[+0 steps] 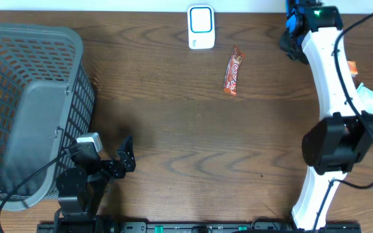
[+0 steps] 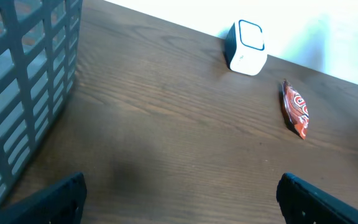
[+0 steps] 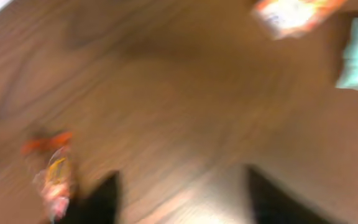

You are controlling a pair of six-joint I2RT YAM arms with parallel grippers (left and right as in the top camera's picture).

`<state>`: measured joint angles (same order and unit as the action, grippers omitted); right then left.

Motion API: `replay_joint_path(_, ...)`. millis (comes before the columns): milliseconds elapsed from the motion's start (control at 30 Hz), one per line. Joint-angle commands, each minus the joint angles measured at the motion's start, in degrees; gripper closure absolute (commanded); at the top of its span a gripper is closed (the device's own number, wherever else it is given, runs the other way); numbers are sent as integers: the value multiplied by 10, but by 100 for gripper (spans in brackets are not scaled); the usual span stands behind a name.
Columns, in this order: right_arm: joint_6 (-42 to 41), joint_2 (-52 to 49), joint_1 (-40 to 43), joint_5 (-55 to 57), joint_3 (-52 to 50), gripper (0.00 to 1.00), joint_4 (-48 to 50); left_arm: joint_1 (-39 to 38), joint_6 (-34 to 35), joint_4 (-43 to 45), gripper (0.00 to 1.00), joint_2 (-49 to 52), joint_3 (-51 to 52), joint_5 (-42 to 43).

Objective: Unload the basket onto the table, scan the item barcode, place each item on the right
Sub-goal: 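Carry the wafer bar right and drop it near the other items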

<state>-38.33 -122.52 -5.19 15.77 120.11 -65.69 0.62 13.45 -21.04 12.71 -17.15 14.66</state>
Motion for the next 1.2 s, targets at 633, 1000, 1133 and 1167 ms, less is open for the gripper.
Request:
replay_joint_path(633,-28,-177,-122,-51,-102,49,198,-1,-8,1,2,-2,2,-4)
replay_joint_path(1000,-89,-97,-2,94,-97,98,49,-1,-8,1,2,-2,2,-3)
replay_joint_path(1133,-92,-71,66,120,-97,99,13,-1,-8,1,2,-2,2,-3)
replay_joint_path(1167,-92,-71,83,122,-97,98,10,-1,-8,1,2,-2,2,-3)
